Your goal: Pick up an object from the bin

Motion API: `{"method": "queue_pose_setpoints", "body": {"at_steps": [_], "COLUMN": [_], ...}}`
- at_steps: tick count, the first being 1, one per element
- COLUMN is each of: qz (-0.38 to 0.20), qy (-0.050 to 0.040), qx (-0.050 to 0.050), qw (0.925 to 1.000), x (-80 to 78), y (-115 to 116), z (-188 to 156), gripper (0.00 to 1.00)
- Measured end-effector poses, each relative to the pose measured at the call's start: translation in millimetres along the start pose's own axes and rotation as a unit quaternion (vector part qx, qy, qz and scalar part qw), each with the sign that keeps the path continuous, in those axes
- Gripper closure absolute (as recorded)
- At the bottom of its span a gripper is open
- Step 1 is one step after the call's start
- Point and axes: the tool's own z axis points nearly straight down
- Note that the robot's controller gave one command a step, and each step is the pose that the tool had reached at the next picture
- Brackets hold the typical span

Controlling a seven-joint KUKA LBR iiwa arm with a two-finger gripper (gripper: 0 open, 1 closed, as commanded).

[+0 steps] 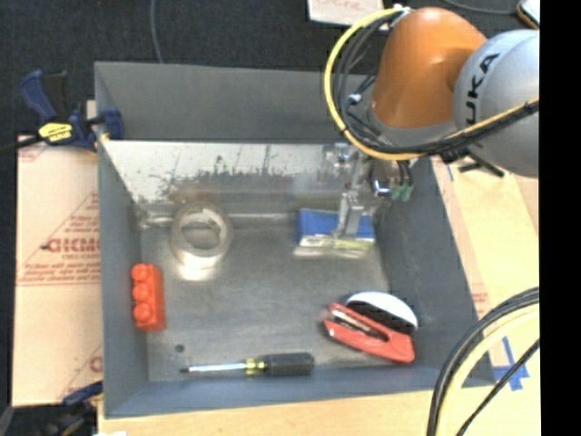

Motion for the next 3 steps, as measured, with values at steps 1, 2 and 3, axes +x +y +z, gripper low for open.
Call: {"method": "queue_pose_setpoints", "body": {"at_steps": [1,2,3], "qz": [0.0,0.114,0.049], "qy": [-0.0041,-0.0059,-0.0124], "qx": [0.0,-0.001,0.0], "qw": [1.0,0.9935,0.9987], "x": [-1.6,-3.7,-12.7], "y": [0,-27,-24], "z": [-5,114,60], "gripper": [0.0,0.0,0.0]}}
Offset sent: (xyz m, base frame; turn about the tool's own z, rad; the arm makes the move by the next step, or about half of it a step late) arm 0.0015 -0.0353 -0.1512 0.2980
